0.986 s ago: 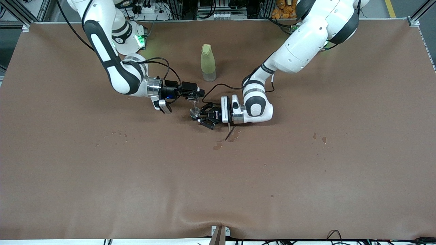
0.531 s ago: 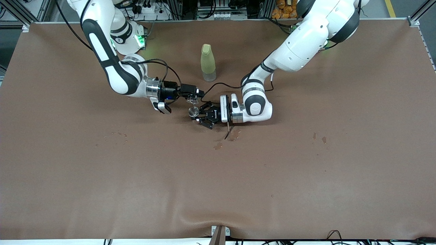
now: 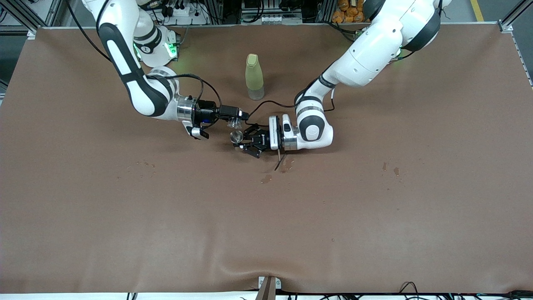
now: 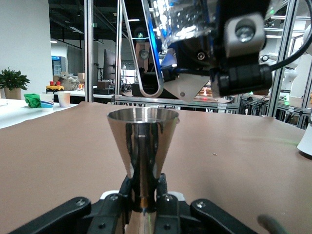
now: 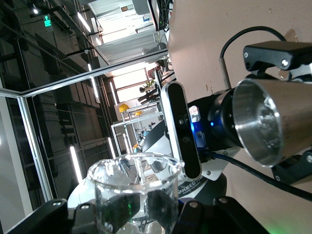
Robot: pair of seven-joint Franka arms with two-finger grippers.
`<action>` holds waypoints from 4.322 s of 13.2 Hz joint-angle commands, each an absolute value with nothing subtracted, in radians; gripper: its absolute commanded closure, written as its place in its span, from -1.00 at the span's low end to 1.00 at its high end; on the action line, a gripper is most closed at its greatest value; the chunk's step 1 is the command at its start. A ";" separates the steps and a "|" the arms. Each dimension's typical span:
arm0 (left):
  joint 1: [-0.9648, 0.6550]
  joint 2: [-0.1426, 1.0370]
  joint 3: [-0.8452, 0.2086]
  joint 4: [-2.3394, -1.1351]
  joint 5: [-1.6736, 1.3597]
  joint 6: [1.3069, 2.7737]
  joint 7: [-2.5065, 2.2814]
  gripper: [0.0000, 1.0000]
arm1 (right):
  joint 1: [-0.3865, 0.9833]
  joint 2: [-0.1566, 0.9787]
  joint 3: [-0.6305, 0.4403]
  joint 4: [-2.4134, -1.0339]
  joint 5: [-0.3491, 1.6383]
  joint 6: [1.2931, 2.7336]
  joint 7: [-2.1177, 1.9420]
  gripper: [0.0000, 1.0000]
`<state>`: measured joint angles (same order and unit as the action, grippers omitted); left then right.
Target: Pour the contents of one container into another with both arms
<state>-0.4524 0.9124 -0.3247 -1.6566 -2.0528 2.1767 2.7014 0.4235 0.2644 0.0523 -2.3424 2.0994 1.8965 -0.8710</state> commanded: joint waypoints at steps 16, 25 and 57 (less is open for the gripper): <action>-0.240 0.724 -0.337 -1.836 -1.990 2.177 2.635 1.00 | 0.194 0.153 -0.127 -2.335 1.527 1.645 -1.972 1.00; 0.394 0.630 -0.344 -1.956 -1.222 1.646 2.441 1.00 | -0.132 0.257 -0.167 -2.205 1.177 1.485 -2.442 1.00; 0.632 0.991 -0.247 -1.598 -0.965 1.595 2.390 1.00 | -0.261 0.954 -0.164 -1.746 1.143 1.422 -3.080 0.92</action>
